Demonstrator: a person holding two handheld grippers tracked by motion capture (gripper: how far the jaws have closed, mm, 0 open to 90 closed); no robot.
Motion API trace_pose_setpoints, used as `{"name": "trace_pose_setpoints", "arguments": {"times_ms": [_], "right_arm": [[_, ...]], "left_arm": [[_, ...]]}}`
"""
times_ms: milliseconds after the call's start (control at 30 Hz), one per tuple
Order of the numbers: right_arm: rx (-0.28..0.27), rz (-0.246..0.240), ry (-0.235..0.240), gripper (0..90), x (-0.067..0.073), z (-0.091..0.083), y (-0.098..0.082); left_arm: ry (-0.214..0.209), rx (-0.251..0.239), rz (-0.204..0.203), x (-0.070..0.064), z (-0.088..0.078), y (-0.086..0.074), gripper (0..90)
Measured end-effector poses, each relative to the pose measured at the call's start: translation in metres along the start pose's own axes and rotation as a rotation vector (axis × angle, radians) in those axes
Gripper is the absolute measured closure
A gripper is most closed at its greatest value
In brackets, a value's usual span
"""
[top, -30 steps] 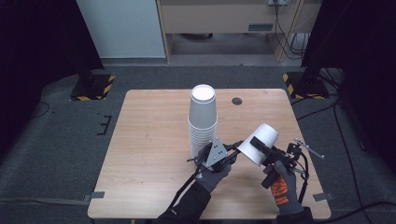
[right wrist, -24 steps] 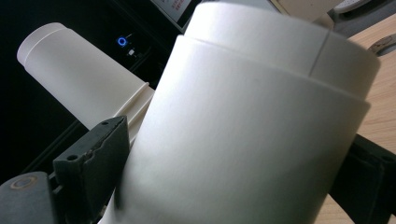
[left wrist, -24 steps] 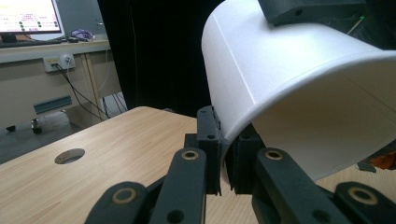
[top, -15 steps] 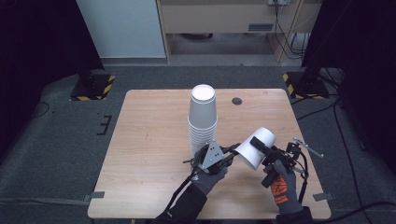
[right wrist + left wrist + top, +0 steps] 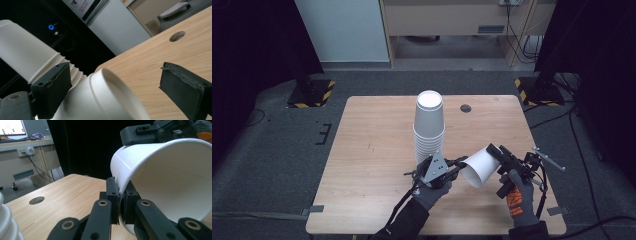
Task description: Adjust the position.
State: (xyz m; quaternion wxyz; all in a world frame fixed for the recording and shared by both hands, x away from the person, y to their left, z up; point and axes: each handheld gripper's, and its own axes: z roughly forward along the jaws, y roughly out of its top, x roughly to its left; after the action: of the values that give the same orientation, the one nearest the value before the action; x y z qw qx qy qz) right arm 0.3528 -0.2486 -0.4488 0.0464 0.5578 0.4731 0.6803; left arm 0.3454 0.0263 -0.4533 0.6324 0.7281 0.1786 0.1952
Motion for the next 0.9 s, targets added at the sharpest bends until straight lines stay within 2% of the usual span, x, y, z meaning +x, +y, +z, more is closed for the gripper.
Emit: {"name": "trace_pose_setpoints", "arguments": {"times_ms": [367, 533, 700, 800, 900], "right_arm": [[-0.04, -0.057, -0.081, 12.2, -0.015, -0.007, 0.01], [-0.04, -0.12, -0.134, 11.9, -0.02, -0.008, 0.012], [0.001, -0.205, -0.201, 11.2, -0.026, -0.007, 0.011], [0.029, -0.289, -0.259, 10.9, -0.03, -0.005, 0.01], [0.051, -0.348, -0.301, 10.7, -0.032, -0.005, 0.008]], "left_arm": [[-0.037, 0.058, 0.006, 0.005, -0.017, 0.006, 85.8], [-0.052, 0.077, 0.006, 0.006, -0.026, 0.008, 85.8], [-0.068, 0.089, -0.011, 0.008, -0.033, 0.007, 85.8], [-0.074, 0.098, -0.018, 0.009, -0.037, 0.006, 85.8], [-0.08, 0.105, -0.028, 0.011, -0.041, 0.005, 85.8]]}}
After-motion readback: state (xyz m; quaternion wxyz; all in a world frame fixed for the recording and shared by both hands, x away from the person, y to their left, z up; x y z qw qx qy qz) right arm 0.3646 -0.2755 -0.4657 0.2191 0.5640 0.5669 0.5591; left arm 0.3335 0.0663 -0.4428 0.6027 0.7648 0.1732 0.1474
